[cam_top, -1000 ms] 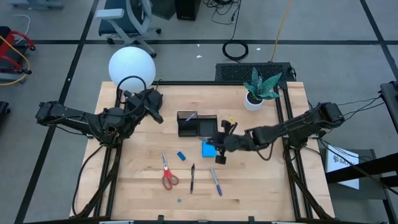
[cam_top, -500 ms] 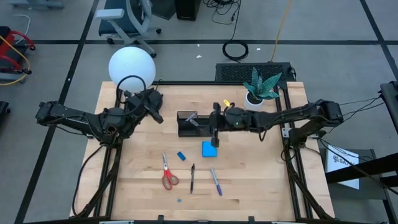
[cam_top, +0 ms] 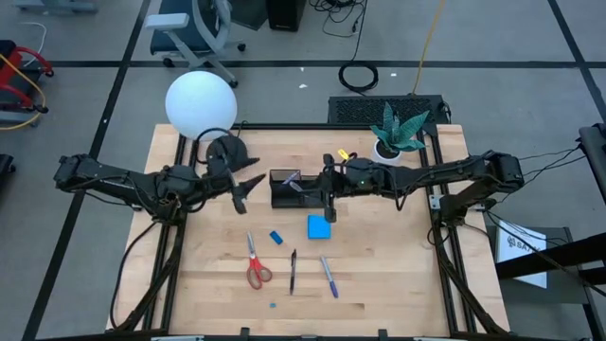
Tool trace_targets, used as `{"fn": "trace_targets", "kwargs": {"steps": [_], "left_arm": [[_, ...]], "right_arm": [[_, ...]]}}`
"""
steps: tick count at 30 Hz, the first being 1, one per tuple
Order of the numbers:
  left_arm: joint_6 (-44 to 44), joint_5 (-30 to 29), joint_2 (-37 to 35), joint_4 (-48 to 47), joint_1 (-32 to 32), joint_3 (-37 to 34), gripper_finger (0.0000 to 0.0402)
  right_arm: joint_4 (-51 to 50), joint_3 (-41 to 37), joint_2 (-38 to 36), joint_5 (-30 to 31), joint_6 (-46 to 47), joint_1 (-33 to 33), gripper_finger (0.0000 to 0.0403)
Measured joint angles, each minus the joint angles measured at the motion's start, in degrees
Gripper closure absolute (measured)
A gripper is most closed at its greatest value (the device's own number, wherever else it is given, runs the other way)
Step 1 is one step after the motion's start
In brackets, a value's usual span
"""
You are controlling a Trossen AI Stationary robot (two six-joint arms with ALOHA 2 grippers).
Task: Pick and place office supplies into organizer
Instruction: Put the gray marker into the black mesh organizer
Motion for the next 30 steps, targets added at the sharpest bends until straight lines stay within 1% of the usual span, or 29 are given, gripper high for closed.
{"fn": "trace_targets", "kwargs": {"steps": [4, 9, 13, 16, 19, 21, 26, 30], "left_arm": [[0.63, 2.44, 0.05, -2.28, -0.01, 0.0, 0.0174], [-0.03, 2.01, -0.01, -2.89, -0.01, 0.0, 0.0174], [-2.85, 1.88, 0.14, -4.36, -0.01, 0.0, 0.0174], [-2.71, 2.01, 0.91, -5.02, -0.01, 0.0, 0.0174], [-2.53, 2.6, 2.35, -3.64, 0.18, 0.0, 0.0174], [-2.42, 4.6, 3.79, -2.92, 0.84, 0.0, 0.0174], [-2.4, 13.38, 7.85, 1.78, 3.57, 0.0, 0.0174], [-1.36, 15.77, 10.12, 3.78, 5.12, 0.0, 0.0174]], "right_arm": [[0.32, 0.0, 0.0, -0.09, -0.05, 0.0, 0.0377], [1.48, 0.0, 0.0, -1.38, -0.05, 0.0, 0.0376], [1.63, 0.0, 0.0, -1.36, -0.26, 0.0, 0.0377], [1.87, 0.0, 0.0, -1.36, -0.25, 0.0, 0.0377], [1.89, 0.0, 0.0, -1.36, -0.26, 0.0, 0.0376], [1.96, 0.0, 0.0, -1.36, -0.24, 0.0, 0.0377], [2.24, 0.0, 0.0, -1.37, -0.24, 0.0, 0.0376], [2.12, 0.0, 0.0, -1.37, -0.25, 0.0, 0.0374]]}}
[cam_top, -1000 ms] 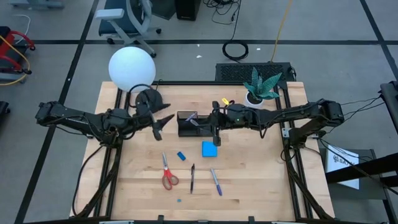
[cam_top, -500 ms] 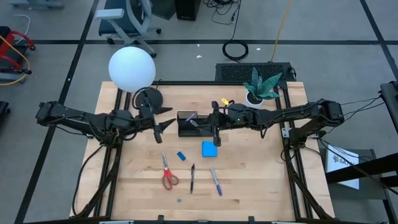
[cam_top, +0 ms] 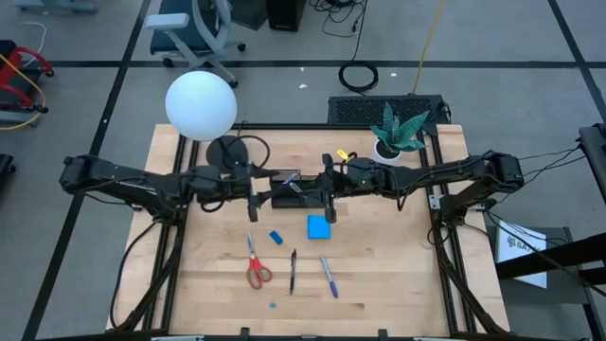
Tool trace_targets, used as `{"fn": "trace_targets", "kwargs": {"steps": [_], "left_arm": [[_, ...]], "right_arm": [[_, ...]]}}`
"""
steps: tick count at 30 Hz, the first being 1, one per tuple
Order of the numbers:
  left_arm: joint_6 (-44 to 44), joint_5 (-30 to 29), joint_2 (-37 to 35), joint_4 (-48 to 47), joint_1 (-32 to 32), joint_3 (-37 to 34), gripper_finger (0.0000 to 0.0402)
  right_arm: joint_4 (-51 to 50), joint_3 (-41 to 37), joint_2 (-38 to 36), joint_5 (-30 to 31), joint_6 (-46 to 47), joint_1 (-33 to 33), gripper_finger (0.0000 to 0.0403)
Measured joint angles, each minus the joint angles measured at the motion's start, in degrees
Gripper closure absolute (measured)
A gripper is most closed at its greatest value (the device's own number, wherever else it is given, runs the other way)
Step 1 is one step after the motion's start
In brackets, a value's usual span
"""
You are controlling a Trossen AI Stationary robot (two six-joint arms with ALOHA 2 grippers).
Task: Pick and place office supplies into organizer
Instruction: Put the gray marker into the black mesh organizer
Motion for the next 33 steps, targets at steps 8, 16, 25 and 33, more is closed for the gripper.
{"fn": "trace_targets", "kwargs": {"steps": [8, 16, 25, 33], "left_arm": [[-0.94, 7.66, 3.61, 4.47, 2.65, 0.02, 0.0174], [-1.56, 11.99, 7.95, 12.07, 3.05, 0.03, 0.0174], [-0.58, 12.22, 10.6, 18.8, 3.09, 0.04, 0.0174], [-0.62, 12.32, 11.1, 19.79, 4.37, 0.04, 0.0174]], "right_arm": [[-0.03, 0.0, 0.0, -0.01, -0.51, 0.0, 0.0375], [0.14, 0.0, 0.0, -0.01, -0.62, 0.0, 0.0376], [0.21, 0.0, 0.0, -0.01, -0.62, 0.0, 0.0375], [0.64, 0.0, 0.0, -0.01, -0.14, 0.0, 0.0368]]}}
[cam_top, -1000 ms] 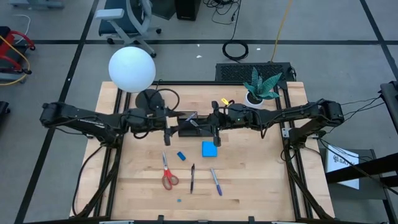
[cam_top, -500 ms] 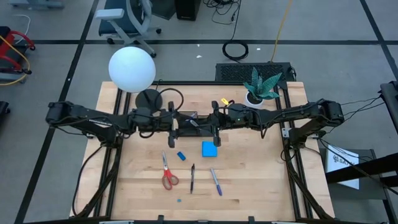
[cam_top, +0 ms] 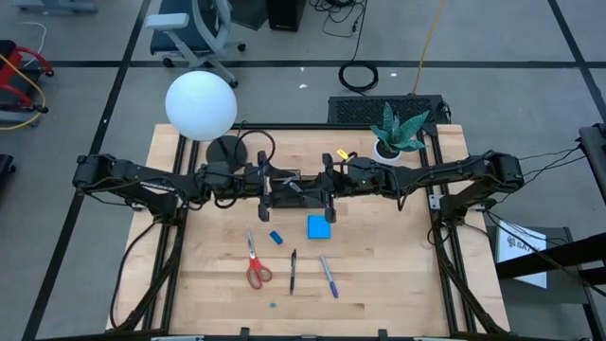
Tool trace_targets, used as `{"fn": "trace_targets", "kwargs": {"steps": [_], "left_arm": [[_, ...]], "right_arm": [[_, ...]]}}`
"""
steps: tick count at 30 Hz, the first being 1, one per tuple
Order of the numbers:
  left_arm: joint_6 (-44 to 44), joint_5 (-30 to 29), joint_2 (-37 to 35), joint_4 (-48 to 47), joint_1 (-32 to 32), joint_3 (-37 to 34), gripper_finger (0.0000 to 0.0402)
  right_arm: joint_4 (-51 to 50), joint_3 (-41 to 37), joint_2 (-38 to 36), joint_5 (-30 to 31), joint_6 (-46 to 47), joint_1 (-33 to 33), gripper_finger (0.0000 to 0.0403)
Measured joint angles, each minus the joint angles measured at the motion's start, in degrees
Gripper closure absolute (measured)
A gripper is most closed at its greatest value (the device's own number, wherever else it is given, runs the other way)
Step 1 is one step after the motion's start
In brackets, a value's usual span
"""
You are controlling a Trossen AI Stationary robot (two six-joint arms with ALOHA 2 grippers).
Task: Pick and place office supplies into organizer
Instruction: Put the gray marker into the black mesh organizer
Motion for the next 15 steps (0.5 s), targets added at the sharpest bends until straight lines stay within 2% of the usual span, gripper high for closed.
{"fn": "trace_targets", "kwargs": {"steps": [15], "left_arm": [[-1.37, 2.5, 0.15, 0.93, 0.5, 0.0, 0.0174]], "right_arm": [[-0.02, 0.0, 0.0, 0.02, 0.13, 0.02, 0.0365]]}}
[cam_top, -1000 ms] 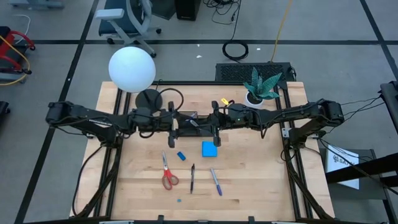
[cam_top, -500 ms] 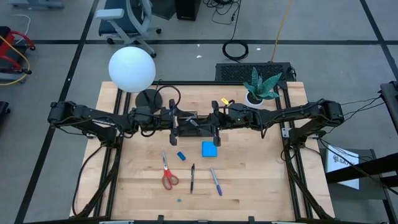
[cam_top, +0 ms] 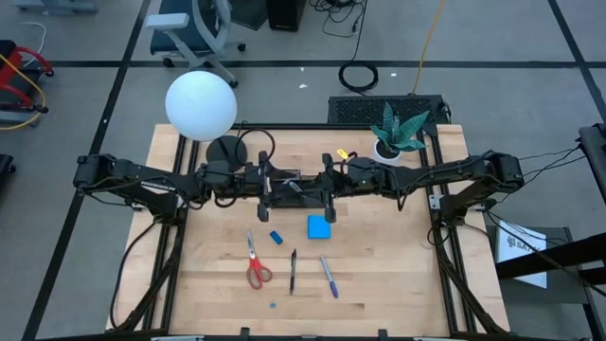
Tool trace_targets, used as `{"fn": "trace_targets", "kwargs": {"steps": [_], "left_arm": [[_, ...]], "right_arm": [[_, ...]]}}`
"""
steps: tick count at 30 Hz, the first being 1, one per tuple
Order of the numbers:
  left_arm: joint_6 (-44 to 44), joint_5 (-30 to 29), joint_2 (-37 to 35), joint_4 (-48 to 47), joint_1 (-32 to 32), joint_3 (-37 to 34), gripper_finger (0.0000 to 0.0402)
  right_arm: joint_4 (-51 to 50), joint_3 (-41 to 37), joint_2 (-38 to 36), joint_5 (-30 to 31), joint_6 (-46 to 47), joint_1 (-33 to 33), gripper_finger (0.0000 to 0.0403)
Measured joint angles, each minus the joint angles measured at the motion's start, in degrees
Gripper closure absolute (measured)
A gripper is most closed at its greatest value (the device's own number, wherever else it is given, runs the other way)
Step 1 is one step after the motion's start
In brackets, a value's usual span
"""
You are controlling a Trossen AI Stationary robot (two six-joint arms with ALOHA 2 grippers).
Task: Pick and place office supplies into organizer
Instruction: Put the gray marker into the black mesh organizer
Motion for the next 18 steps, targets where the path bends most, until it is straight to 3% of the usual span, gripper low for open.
{"fn": "trace_targets", "kwargs": {"steps": [15, 18], "left_arm": [[-1.19, 2.45, 6.63, 3.77, 1.67, 2.33, 0.0175], [-0.87, 1.65, 6.72, 3.44, 1.78, 2.58, 0.0191]], "right_arm": [[-0.02, 0.0, 0.0, 0.0, 0.0, 0.0, 0.0366], [-0.17, 0.0, 0.0, 0.0, 0.0, 0.0, 0.0365]]}}
